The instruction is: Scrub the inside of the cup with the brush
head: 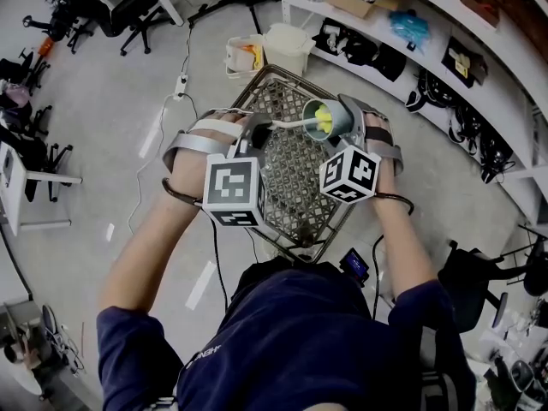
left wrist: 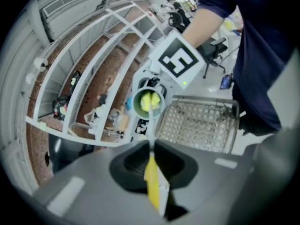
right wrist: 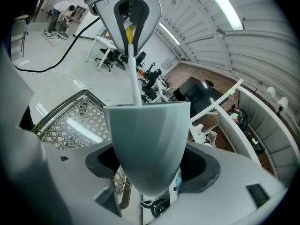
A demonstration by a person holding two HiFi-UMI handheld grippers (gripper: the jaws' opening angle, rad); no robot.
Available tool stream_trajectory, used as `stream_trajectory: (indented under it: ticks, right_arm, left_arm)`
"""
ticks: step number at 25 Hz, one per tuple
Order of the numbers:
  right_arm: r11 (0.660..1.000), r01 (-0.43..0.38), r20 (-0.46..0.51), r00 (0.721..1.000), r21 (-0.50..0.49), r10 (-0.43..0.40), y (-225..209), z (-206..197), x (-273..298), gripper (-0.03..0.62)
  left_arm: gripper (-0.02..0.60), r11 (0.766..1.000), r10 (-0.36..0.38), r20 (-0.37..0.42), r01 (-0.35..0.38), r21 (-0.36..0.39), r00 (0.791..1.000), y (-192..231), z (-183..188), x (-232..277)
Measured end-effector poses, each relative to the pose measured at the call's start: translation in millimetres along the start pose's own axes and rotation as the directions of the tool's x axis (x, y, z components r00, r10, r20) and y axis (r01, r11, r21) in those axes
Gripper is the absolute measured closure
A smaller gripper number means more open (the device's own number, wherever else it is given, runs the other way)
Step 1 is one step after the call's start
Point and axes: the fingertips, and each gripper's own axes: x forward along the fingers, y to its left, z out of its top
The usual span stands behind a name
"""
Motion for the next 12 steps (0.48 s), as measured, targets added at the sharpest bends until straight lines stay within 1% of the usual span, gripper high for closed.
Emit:
stream_trajectory:
  ticks: [2, 5, 7, 9, 12]
  right_arm:
    - [1.0, 0.004, -0.005, 1.0, -0.001, -0.004, -2.1, -1.4, 1.0, 0.233]
    - [1.0, 0.001, -0.014, 1.0, 0.004, -0.001, -1.4, -4.6, 3.3, 0.233]
    - [1.0, -0.006, -0.012, 1.0, 0.007, 0.006, 2.9, -4.8, 4.2, 0.233]
    - [1.0, -0.01, -0.004, 1.0, 0.007, 0.01, 6.7, -3.6, 3.5, 0.234]
    - [1.0, -0.014, 0.016, 1.0, 0.023, 0.014, 7.8, -1.5, 0.5, 0.233]
  left_arm:
    - [0.552, 0.999, -0.023, 0.02, 0.023, 0.023, 1.0, -8.3, 5.3, -1.4]
    - [0.552, 0.999, -0.013, 0.055, 0.011, 0.039, 0.998, -9.1, 14.3, -6.7]
    - [0.554, 1.0, 0.004, 0.065, -0.004, 0.013, 0.998, -3.8, 14.8, -8.9]
    - [0.554, 1.0, 0.013, 0.055, -0.012, -0.022, 0.998, 1.4, 10.2, -8.1]
    - [0.554, 0.998, -0.004, 0.048, 0.007, -0.062, 0.999, 0.1, 4.0, -5.5]
